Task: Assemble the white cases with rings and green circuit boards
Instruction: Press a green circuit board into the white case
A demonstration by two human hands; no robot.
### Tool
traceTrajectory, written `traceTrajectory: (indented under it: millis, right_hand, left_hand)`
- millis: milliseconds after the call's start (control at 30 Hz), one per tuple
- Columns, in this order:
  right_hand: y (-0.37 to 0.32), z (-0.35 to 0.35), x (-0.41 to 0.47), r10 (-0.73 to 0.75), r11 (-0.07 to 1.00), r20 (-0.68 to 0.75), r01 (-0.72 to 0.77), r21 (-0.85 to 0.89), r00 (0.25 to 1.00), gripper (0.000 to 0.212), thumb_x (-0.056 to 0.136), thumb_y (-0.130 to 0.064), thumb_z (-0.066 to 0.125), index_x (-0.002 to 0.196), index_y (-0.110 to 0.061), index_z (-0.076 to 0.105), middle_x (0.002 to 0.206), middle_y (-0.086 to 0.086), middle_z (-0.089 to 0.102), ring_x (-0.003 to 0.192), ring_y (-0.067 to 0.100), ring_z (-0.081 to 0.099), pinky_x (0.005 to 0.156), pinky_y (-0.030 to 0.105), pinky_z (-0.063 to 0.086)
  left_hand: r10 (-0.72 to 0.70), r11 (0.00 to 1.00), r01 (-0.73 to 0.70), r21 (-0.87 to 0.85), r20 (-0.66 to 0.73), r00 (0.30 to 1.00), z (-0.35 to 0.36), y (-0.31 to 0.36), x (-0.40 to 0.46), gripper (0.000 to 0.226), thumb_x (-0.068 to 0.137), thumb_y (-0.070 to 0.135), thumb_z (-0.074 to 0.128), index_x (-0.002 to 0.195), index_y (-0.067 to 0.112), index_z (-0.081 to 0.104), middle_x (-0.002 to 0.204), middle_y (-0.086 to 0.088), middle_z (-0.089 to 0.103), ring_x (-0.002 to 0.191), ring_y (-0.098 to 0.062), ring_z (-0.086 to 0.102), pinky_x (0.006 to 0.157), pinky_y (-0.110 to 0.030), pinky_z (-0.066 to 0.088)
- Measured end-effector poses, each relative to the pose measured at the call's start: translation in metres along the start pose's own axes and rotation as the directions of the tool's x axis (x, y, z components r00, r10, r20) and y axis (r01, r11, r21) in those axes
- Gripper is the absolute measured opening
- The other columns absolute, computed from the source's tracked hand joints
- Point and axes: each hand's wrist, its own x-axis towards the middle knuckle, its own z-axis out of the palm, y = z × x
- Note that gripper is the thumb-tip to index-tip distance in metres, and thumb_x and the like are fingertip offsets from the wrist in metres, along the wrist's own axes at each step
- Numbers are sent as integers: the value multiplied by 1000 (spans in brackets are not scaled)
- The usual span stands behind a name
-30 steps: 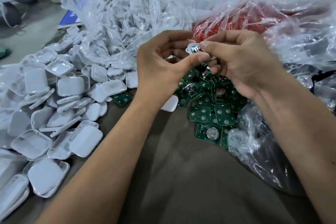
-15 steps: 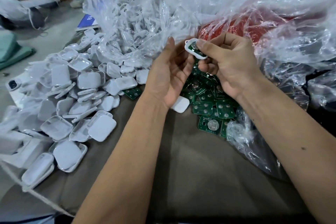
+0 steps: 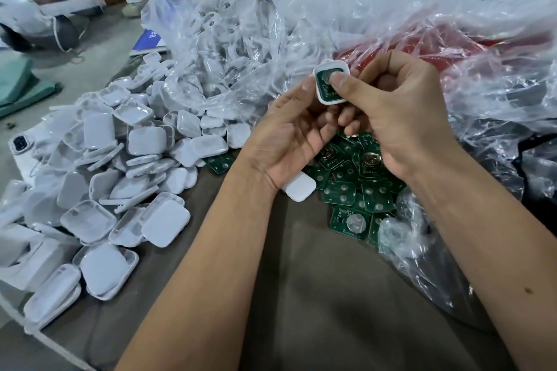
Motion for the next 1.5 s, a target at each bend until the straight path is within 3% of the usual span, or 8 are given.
traceTrajectory:
  millis: [167,333,433,567,800,1200,1400,1500]
  right_hand:
    - [-3,-9,4,-286,852,54,280,-443,957,28,82,-26,87,104,-17,72,92,8,69,67,13,62,61,28,55]
    - [-9,-15,5,-365,677,196,403,-615,910,18,86,-29,83,103,-24,79,105,8,65,72,5,57,72,15,47]
    - [-12,-17,4,-380,628,228,431,-648,896,20,86,-31,83,104,-24,79,104,8,66,79,6,59,76,13,46]
    - [-14,-17,4,-406,582,258,465,-667,877,22,85,-33,83,104,-22,79,102,8,67,80,10,60,77,21,49]
    - [-12,-20,9,-399,575,315,503,-645,861,21,87,-27,82,104,-17,74,102,2,64,78,-13,48,75,8,38]
    - [-6,-20,11,-362,505,411,547,-668,837,16,97,-19,71,107,-9,63,109,-2,49,80,-11,44,76,7,36]
    - [-7,-21,11,-324,472,451,555,-685,832,16,99,-23,69,107,-11,62,112,1,50,80,5,46,77,14,37]
    - [-7,-21,12,-330,472,458,565,-677,825,16,99,-21,69,107,-10,62,112,0,49,82,-4,46,78,12,36]
  left_hand:
    - [-94,994,94,-52,10,996,1,1,0,38,87,25,61,120,6,60,102,-13,70,83,-20,68,72,-27,62]
    - [-104,991,106,-78,27,994,-2,1,1,25,89,19,60,110,8,65,99,-12,73,81,-21,74,74,-30,63]
    - [-105,992,107,-73,34,994,-3,1,1,22,89,19,60,107,8,68,100,-12,73,82,-22,73,74,-30,63]
    - [-115,991,118,-58,46,992,-4,1,1,20,90,22,62,100,10,74,102,-14,72,82,-23,73,74,-31,64]
    - [-111,993,113,-32,44,993,-5,1,1,22,94,21,61,108,7,69,101,-15,73,82,-24,75,75,-31,64]
    - [-120,993,120,-17,7,993,-1,3,-1,20,104,19,52,110,7,66,98,-13,74,82,-22,75,72,-30,63]
    - [-120,993,120,9,-19,993,0,3,-1,19,104,18,52,107,8,68,96,-13,72,81,-22,73,72,-30,63]
    - [-116,993,117,12,-22,993,1,3,-1,19,103,19,53,105,7,68,94,-13,73,79,-22,72,71,-29,63]
